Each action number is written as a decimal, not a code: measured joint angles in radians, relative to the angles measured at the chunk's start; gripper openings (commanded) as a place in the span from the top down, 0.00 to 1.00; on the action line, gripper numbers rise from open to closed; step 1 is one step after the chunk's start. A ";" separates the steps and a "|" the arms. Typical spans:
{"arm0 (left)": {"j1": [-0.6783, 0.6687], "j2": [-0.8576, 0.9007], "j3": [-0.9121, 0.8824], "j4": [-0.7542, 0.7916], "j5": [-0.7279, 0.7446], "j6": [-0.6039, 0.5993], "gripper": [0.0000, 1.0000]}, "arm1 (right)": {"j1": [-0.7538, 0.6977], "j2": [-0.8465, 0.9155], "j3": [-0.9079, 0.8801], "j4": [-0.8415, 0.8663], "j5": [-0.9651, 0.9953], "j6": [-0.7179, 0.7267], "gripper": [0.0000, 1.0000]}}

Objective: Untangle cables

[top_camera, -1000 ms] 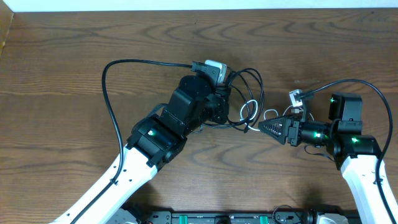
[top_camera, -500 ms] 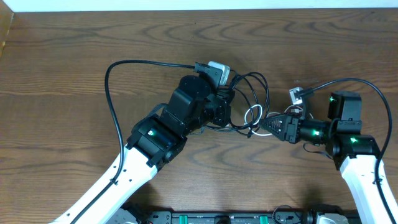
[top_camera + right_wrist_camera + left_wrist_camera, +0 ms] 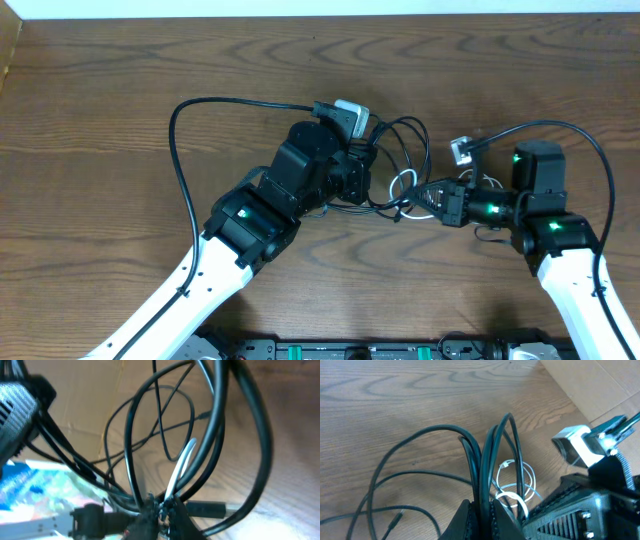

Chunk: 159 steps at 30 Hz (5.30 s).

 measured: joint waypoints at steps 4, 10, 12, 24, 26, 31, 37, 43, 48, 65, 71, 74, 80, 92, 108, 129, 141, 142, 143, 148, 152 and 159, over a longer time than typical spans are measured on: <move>0.000 0.000 0.000 -0.001 0.013 0.003 0.92 | 0.033 0.000 0.000 -0.061 0.026 0.015 0.98; -0.001 0.000 0.000 -0.037 -0.073 0.034 0.93 | 0.014 0.000 0.000 -0.111 0.058 0.004 0.98; -0.001 0.000 0.000 -0.053 -0.143 0.039 0.92 | -0.004 -0.002 0.000 -0.098 0.027 -0.013 0.98; 0.000 0.031 0.000 -0.061 -0.115 0.048 0.92 | -0.095 -0.035 -0.001 0.262 -0.286 0.007 0.98; 0.000 0.047 0.000 -0.062 -0.065 0.050 0.92 | -0.094 -0.035 0.000 0.348 -0.297 0.047 0.98; 0.000 0.072 0.000 -0.032 0.059 0.057 0.93 | -0.084 -0.037 0.000 0.346 -0.194 0.091 0.99; 0.000 0.072 0.000 0.027 0.247 0.064 0.92 | -0.053 -0.026 0.000 0.264 -0.070 0.058 0.61; 0.000 0.072 0.000 0.001 0.263 0.108 0.93 | -0.055 -0.026 0.000 0.174 -0.035 -0.029 0.34; 0.000 0.072 0.000 0.003 0.166 0.113 0.93 | -0.108 -0.042 0.000 0.063 -0.014 -0.070 0.31; 0.000 0.072 0.000 0.059 -0.087 0.026 0.93 | -0.170 -0.087 0.000 -0.283 0.196 0.188 0.30; 0.000 0.072 0.000 0.056 -0.089 0.020 0.93 | -0.170 -0.085 0.000 -0.237 0.315 0.418 0.47; 0.000 0.072 0.000 0.057 -0.089 0.007 0.93 | -0.170 -0.079 0.000 -0.235 0.364 0.503 0.48; 0.000 0.072 0.000 0.056 -0.077 0.003 0.93 | -0.170 -0.030 0.000 -0.171 0.402 0.599 0.46; 0.000 0.072 0.000 0.054 -0.054 -0.021 0.93 | -0.047 0.090 0.000 0.006 0.399 0.697 0.65; 0.055 0.026 0.000 0.134 -0.167 -0.024 0.93 | 0.029 0.105 0.000 -0.188 0.565 0.562 0.99; 0.260 -0.069 0.000 0.014 -0.248 -0.180 0.92 | -0.114 0.105 0.000 -0.179 0.763 0.311 0.99; 0.207 0.176 0.000 -0.041 0.008 -0.181 0.92 | -0.114 0.020 0.000 -0.281 0.822 0.154 0.84; 0.195 0.206 0.000 -0.036 0.019 -0.180 0.92 | -0.114 0.017 0.000 -0.285 0.833 0.154 0.81; 0.185 0.233 0.000 -0.029 0.025 -0.180 0.92 | -0.114 0.016 0.000 -0.288 0.842 0.154 0.80; 0.151 0.370 0.000 0.006 0.045 -0.181 0.91 | -0.114 0.016 0.000 -0.299 0.869 0.159 0.35; 0.141 0.446 0.000 0.006 0.049 -0.182 0.66 | -0.114 0.016 0.000 -0.299 0.877 0.159 0.22; 0.140 0.480 0.000 0.005 0.055 -0.203 0.16 | -0.114 0.018 0.000 -0.314 0.933 0.181 0.01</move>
